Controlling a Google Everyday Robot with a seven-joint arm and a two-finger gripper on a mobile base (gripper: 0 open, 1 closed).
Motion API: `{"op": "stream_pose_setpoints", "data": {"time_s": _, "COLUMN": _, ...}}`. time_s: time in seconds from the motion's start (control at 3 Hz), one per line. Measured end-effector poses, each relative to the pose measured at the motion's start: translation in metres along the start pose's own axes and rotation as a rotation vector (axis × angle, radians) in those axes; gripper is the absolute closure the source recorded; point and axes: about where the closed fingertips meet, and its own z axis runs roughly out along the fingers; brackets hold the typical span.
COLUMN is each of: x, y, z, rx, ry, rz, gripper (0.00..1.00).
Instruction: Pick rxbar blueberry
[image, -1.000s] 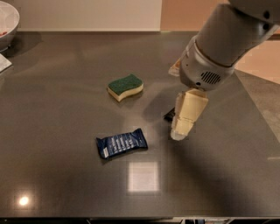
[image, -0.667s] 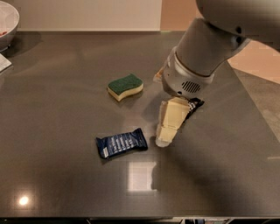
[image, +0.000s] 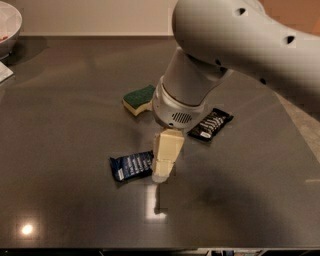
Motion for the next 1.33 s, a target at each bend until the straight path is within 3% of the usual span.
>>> {"op": "stream_pose_setpoints", "data": {"time_s": 1.0, "x": -0.013, "y": 0.014, "z": 0.055, "rx": -0.093, "ry": 0.034, "rz": -0.055, "gripper": 0.01}}
{"op": "stream_pose_setpoints", "data": {"time_s": 1.33, "x": -0.012, "y": 0.016, "z": 0.060, "rx": -0.110, "ry": 0.036, "rz": -0.057, "gripper": 0.19}}
